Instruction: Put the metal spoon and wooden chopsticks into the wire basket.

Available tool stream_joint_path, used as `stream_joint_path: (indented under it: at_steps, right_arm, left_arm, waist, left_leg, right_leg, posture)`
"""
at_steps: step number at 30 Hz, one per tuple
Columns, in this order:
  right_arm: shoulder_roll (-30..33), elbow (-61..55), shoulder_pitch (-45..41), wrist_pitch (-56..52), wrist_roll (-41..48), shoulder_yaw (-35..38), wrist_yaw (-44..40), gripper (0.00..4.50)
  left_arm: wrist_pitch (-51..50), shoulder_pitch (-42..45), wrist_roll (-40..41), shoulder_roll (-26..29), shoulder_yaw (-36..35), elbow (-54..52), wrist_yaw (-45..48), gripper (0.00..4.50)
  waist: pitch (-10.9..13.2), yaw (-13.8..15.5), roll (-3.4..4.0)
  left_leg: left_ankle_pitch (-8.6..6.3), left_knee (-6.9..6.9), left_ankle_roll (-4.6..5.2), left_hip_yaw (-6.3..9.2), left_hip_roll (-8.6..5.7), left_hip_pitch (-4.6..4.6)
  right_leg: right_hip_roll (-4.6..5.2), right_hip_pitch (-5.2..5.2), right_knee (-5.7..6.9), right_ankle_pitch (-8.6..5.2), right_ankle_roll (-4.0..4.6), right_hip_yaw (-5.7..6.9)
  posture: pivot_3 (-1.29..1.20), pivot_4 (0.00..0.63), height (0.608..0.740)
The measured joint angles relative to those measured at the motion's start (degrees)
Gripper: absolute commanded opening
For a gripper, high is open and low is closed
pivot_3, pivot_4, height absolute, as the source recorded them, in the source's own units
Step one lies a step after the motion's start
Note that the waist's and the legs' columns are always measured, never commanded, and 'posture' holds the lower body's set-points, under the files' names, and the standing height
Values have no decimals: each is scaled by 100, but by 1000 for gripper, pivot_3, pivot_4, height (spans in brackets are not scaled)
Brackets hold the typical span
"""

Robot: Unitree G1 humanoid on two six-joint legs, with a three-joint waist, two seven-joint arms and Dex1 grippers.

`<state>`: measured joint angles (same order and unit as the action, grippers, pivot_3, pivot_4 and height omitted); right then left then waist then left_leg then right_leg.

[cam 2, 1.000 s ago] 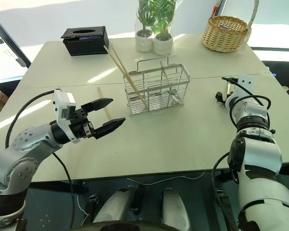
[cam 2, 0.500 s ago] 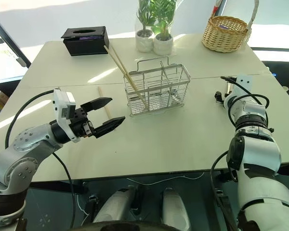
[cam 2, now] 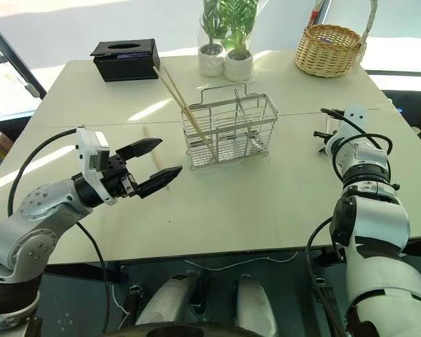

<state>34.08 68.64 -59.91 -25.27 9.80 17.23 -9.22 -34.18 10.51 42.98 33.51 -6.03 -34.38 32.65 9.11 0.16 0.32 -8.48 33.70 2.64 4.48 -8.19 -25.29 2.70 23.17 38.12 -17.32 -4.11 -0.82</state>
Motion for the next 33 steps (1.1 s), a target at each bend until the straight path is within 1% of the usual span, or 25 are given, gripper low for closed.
stream_joint_path:
  at_steps: [4, 6, 8, 11, 14, 17, 21, 26, 29, 33]
  right_arm:
    - [-77, -147, -2, -118, 3, -4, -40, 36]
    - [-182, -405, 11, -271, 14, -12, -92, 36]
    - [-387, -1005, 45, -557, 89, -42, -208, 36]
    - [-658, -2035, 150, -912, 250, -72, -291, 36]
    - [-839, -2898, 217, -952, 328, -136, -325, 36]
    - [-852, -3383, 223, -759, 338, -168, -338, 36]
    - [-851, -3482, 234, -502, 330, -122, -232, 36]
    - [-898, -3679, 351, 447, 304, -114, -272, 36]
    - [-1104, -4117, 472, 890, 458, -69, -425, 36]
    - [-1410, -4950, 758, 1048, 762, -57, -539, 36]
  left_arm:
    - [10, -3, -31, -38, 3, 0, -5, 4500]
    - [20, -4, -54, -50, 7, 0, -5, 4500]
    - [60, 0, -77, -83, 29, 1, -1, 4500]
    - [97, 11, -111, -120, 60, 19, 29, 4500]
    - [110, 95, -132, -139, 80, 92, 93, 4500]
    - [139, 159, -190, -167, 84, 184, 123, 4500]
    - [185, 160, -255, -204, 103, 236, 184, 4500]
    - [203, 148, -297, -256, 128, 236, 210, 4500]
    - [209, 115, -310, -275, 134, 236, 216, 4500]
    - [209, 93, -305, -275, 125, 237, 231, 4500]
  waist:
    - [0, -51, 0]
    - [1, -104, 1]
    - [3, -147, 5]
    - [4, -95, 7]
    - [5, -52, 10]
    - [5, -5, 9]
    - [5, 26, 10]
    - [6, 25, 10]
    - [6, -10, 10]
    - [6, -2, 10]
  left_leg:
    - [0, 0, 0, 0, 0, 0]
    - [0, -1, 0, 0, 0, 0]
    - [2, -2, 3, 0, 0, 0]
    - [2, -7, 3, 3, 1, -2]
    - [-1, -6, -2, 3, 0, -5]
    - [-3, -1, 0, 3, -1, -4]
    - [-3, 1, 0, 2, -1, -4]
    - [-2, -4, -1, 2, -1, -5]
    - [-2, -7, -2, 2, 0, -4]
    - [-2, -5, -2, 3, 0, -4]
  right_leg:
    - [0, 1, 1, 4, -6, 0]
    - [0, 3, 3, 7, -12, -1]
    - [-1, 10, 9, 8, -14, -4]
    - [-1, 17, 16, 9, -17, -1]
    - [-1, 18, 16, 9, -17, 0]
    - [-1, 16, 9, 11, -18, -1]
    - [-1, 16, 9, 13, -14, -1]
    - [-1, 17, 10, 16, -18, -1]
    - [-2, 19, 14, 17, -20, -2]
    - [-2, 20, 18, 16, -19, -2]
  posture:
    - [0, 150, 740]
    - [0, 150, 740]
    - [0, 150, 740]
    - [0, 150, 740]
    - [0, 150, 740]
    - [0, 150, 740]
    - [0, 150, 740]
    - [0, 150, 740]
    - [0, 150, 740]
    - [0, 150, 740]
